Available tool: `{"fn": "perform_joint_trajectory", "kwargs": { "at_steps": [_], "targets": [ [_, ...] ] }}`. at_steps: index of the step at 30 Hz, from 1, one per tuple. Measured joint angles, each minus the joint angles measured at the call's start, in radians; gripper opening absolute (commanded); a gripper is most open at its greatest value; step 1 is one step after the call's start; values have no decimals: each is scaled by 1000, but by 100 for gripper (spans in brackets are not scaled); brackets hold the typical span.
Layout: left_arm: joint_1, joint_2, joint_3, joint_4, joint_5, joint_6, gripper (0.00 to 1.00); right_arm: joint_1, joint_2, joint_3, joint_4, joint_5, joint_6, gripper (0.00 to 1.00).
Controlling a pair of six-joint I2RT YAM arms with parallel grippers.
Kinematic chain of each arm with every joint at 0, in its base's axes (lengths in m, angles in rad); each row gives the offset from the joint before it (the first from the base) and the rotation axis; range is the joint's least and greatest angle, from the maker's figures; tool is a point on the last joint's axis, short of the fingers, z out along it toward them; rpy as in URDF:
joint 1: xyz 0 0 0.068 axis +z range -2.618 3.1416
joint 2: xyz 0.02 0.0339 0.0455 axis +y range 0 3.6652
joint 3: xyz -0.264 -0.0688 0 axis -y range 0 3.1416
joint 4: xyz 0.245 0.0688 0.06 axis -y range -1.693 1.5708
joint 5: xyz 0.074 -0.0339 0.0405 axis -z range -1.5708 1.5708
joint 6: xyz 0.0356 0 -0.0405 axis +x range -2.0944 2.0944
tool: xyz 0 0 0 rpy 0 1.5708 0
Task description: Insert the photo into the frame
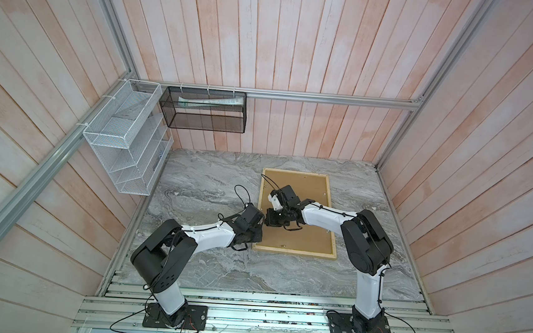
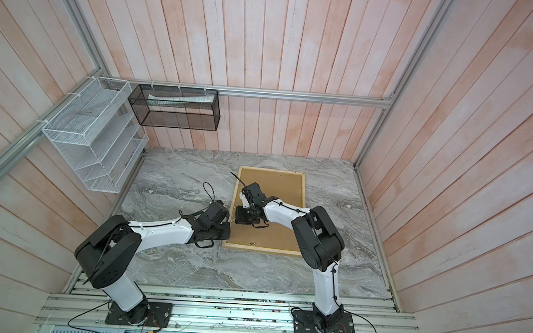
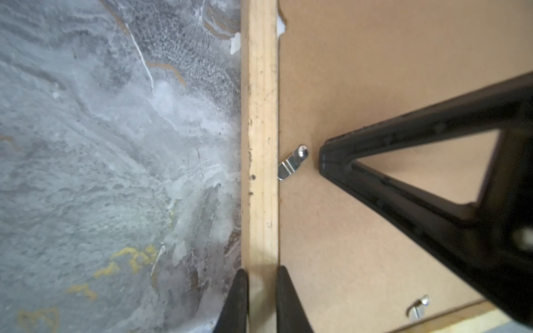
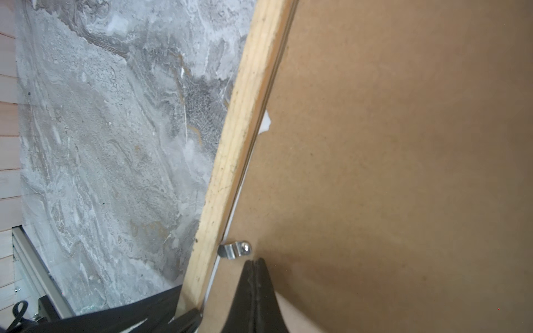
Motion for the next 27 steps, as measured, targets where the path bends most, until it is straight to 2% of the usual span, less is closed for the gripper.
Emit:
{"fn": "perform_joint_trajectory", "kwargs": {
  "at_steps": [16, 27],
  "targets": [
    [0, 8, 10, 0, 2, 0, 13, 0, 6, -1, 41, -93, 0, 0],
    [0, 15, 14, 8, 3, 0, 13, -1, 31, -1, 60, -111, 8, 0]
  ]
}}
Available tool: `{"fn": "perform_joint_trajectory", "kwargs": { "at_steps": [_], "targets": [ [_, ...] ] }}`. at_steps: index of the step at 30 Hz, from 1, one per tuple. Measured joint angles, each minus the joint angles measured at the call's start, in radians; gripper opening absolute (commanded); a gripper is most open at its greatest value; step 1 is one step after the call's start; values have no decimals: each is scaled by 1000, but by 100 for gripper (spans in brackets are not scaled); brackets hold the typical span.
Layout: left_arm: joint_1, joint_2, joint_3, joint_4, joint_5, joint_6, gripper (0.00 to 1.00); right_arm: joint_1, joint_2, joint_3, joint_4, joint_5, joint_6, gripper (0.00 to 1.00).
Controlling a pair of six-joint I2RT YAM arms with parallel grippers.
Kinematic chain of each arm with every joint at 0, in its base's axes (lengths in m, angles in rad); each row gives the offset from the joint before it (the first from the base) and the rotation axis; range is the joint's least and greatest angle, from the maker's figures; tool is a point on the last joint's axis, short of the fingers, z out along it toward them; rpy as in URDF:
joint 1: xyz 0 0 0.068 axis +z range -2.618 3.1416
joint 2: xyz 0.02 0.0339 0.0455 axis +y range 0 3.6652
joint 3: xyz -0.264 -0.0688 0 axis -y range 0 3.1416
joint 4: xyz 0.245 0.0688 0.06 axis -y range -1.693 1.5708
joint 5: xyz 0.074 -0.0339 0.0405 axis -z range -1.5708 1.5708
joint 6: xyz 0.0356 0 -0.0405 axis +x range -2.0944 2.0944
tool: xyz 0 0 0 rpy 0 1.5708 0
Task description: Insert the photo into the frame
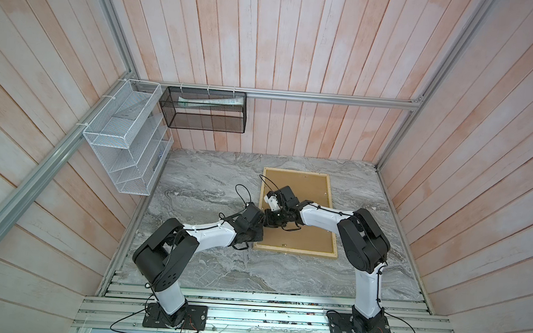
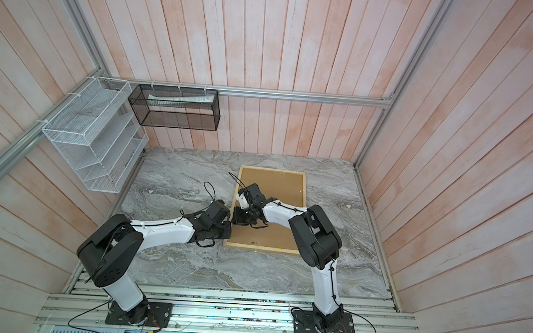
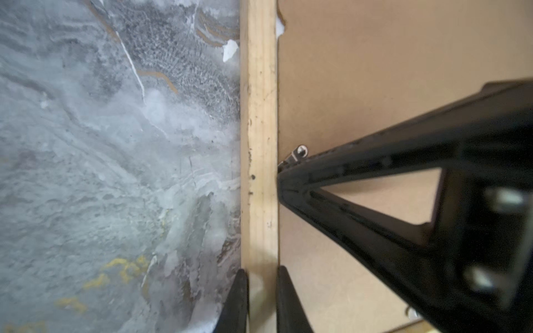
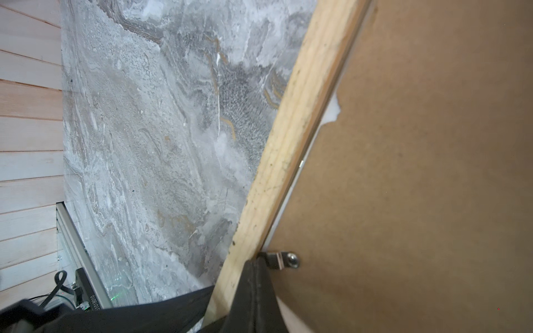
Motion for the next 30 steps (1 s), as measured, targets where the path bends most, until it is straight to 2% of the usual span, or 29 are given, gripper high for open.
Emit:
{"fn": "perform_joint_trajectory", "kwargs": {
  "at_steps": [30],
  "targets": [
    [0, 8, 16, -21, 3, 1, 13, -30, 17, 3, 40, -1, 3, 0]
  ]
}}
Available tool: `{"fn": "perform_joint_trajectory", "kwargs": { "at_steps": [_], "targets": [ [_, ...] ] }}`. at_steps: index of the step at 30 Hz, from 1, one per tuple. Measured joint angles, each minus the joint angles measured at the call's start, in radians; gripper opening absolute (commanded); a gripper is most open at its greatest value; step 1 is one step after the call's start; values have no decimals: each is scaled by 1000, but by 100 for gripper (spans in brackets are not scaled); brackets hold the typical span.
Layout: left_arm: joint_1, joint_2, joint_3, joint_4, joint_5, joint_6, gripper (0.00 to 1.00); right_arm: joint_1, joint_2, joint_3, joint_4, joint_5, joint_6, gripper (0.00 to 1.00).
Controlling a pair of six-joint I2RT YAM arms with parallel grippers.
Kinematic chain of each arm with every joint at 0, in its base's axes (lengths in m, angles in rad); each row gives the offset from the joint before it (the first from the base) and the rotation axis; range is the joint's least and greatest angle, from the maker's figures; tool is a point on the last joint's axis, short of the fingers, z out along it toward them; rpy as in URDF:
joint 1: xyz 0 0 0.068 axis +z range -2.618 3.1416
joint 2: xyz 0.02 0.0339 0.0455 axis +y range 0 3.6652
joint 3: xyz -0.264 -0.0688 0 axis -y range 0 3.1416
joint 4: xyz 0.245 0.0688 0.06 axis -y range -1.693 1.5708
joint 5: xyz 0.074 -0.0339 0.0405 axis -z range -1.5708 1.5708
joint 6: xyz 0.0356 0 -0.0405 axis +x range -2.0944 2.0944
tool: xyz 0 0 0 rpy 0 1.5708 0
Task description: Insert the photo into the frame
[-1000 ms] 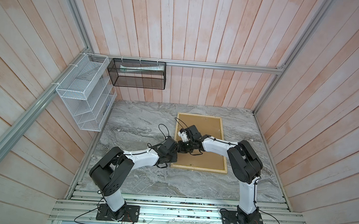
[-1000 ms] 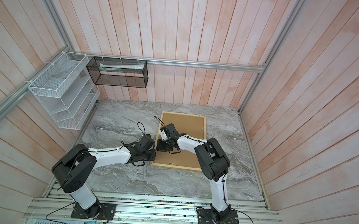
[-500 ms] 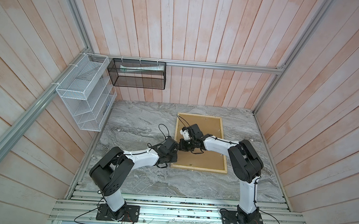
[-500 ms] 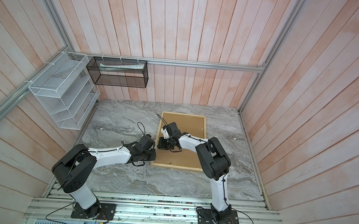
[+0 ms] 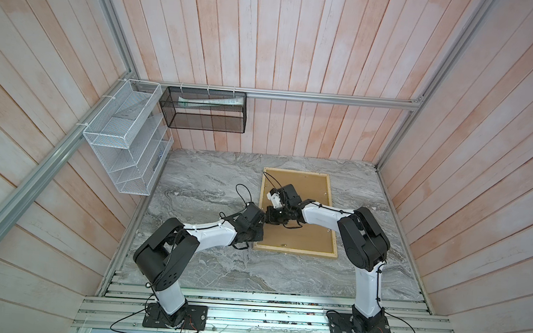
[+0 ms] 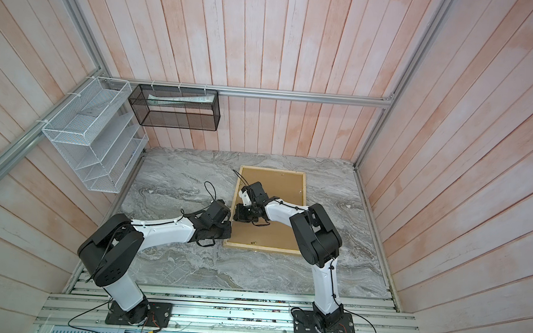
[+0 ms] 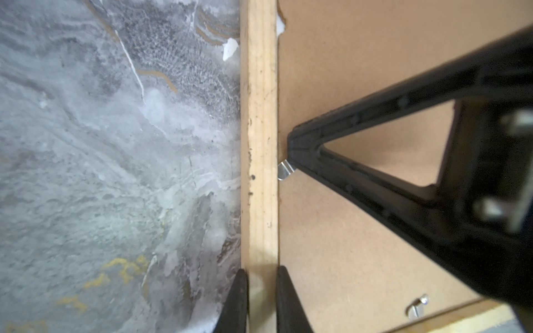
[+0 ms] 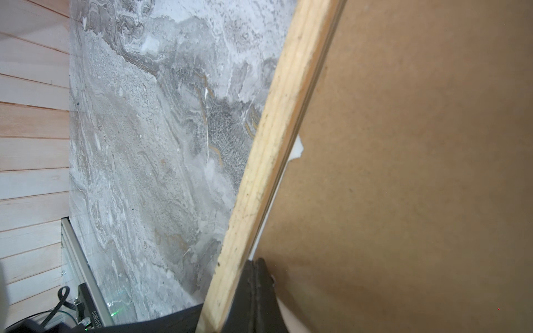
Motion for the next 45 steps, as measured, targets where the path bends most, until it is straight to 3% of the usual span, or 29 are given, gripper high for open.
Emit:
{"fn": "perform_joint_trajectory", "kwargs": {
  "at_steps": [16, 24, 31, 38, 45],
  "targets": [
    [3, 21, 16, 5, 0, -5, 25, 40, -2, -3, 11, 116, -13, 0],
    [4, 23, 19, 5, -13, -5, 16, 43, -13, -21, 41, 124, -3, 0],
    [3, 23, 20, 2, -15, -4, 13, 34, -16, -23, 43, 95, -3, 0],
    [3, 25, 25, -4, -15, -4, 13, 24, -58, -68, 21, 90, 0, 11],
    [0, 40, 36, 15, -14, -4, 11, 24, -72, -82, 6, 80, 2, 11]
  ]
}}
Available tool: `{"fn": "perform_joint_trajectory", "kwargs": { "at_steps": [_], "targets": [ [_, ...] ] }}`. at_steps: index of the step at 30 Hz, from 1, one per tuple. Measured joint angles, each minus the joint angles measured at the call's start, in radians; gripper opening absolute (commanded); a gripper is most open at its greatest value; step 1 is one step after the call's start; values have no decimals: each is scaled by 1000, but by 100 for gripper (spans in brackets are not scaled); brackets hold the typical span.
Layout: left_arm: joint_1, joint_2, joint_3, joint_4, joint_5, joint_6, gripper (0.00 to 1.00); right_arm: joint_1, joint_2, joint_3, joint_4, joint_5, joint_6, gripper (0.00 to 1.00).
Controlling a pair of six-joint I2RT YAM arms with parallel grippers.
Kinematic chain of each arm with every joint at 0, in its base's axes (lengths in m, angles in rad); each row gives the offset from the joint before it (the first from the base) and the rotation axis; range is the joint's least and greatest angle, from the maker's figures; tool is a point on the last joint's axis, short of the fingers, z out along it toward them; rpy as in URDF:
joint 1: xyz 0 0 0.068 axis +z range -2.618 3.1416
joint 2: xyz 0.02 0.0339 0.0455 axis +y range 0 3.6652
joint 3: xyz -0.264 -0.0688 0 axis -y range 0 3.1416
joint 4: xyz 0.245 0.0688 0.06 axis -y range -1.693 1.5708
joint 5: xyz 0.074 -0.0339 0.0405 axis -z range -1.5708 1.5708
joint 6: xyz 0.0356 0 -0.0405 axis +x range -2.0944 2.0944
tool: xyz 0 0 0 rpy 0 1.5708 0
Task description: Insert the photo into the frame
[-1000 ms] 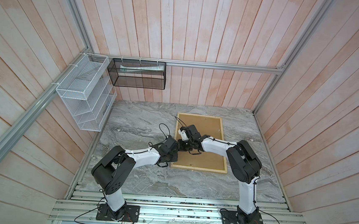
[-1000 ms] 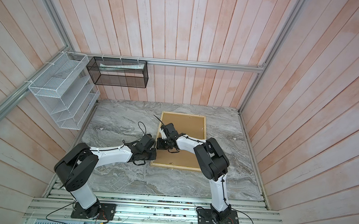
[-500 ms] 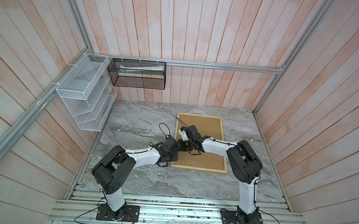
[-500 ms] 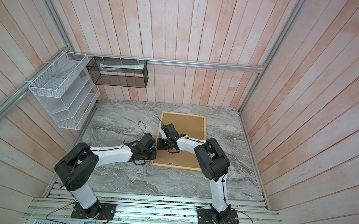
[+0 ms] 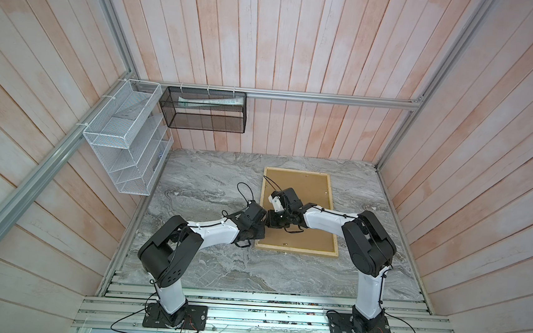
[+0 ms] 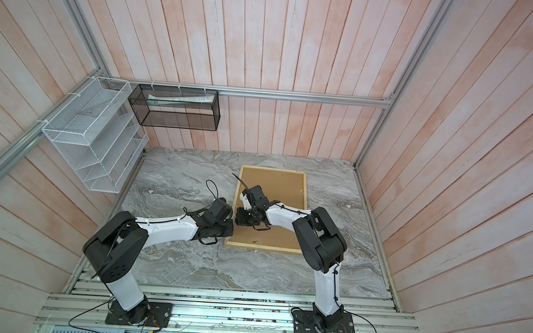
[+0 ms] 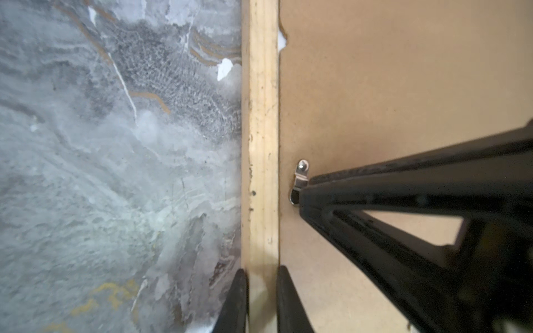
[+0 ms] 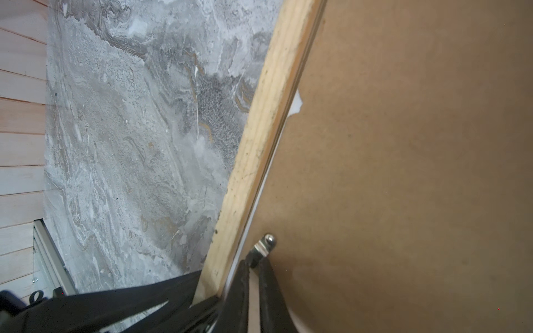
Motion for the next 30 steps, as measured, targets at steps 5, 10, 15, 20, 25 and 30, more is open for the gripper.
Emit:
{"fn": "perform_joint_trajectory", "kwargs": {
  "at_steps": [5, 10, 15, 20, 25, 30],
  "targets": [
    [0, 0, 0, 0, 1, 1, 10, 0, 0, 0, -5, -4, 0, 9],
    [0, 1, 0, 0, 1, 5, 9, -2, 13, 11, -10, -10, 27, 1],
    [-2, 1, 0, 0, 0, 5, 9, -7, 42, 55, -40, -31, 69, 0],
    [-2, 1, 0, 0, 0, 9, 8, -8, 56, 86, -84, -30, 80, 0],
    [-2, 3, 3, -2, 0, 15, 8, -5, 72, 125, -138, -9, 85, 0],
    [-6, 4, 5, -5, -6, 19, 8, 10, 104, 197, -236, 34, 85, 0]
  ]
}}
